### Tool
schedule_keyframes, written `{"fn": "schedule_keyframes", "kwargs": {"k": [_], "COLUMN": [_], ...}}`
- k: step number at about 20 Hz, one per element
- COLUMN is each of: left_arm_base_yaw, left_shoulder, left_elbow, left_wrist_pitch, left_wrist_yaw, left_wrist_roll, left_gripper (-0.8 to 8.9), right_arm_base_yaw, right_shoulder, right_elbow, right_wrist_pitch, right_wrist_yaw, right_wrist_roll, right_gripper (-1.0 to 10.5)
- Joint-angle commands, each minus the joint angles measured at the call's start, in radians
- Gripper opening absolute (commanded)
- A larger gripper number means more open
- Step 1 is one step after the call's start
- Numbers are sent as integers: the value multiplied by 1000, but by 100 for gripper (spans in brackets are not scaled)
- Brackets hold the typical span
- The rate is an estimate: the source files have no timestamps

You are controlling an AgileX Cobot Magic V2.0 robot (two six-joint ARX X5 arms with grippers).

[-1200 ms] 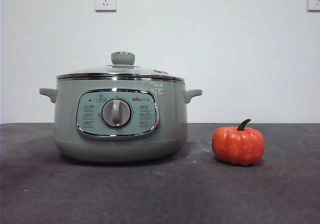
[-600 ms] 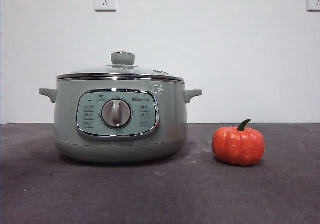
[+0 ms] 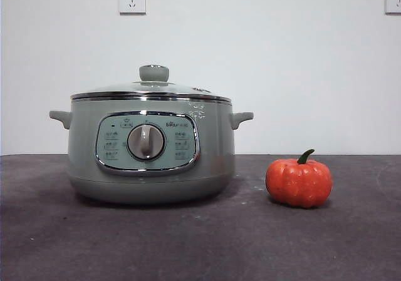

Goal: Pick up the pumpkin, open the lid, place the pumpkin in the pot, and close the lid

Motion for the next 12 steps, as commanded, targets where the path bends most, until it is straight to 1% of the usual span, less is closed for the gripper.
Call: {"fn": "schedule_keyframes", "kwargs": {"k": [1, 5, 6, 7, 9, 12], "left_arm_base_yaw": [2, 2, 2, 2, 2, 2], "left_shoulder": [-2, -2, -2, -2, -2, -2], "left_elbow": [2, 2, 2, 2, 2, 2], "left_wrist_pitch": [3, 3, 3, 3, 3, 3], "left_wrist_yaw": [1, 2, 2, 2, 2, 2], "left_wrist_roll": [5, 5, 5, 5, 5, 5], "left_gripper": [696, 696, 696, 696, 696, 696], "right_arm_base_yaw": [24, 104, 127, 152, 190, 233], "right_shoulder": [42, 172, 214, 261, 350, 481], "right_elbow": [3, 3, 3, 3, 3, 3], "right_wrist_pitch": [26, 111, 138, 169, 230, 322], "right_wrist_yaw": [1, 11, 34, 80, 141, 230], "right_wrist_roll": [1, 4, 5, 5, 4, 3], "right_gripper": [662, 662, 662, 662, 662, 662]}}
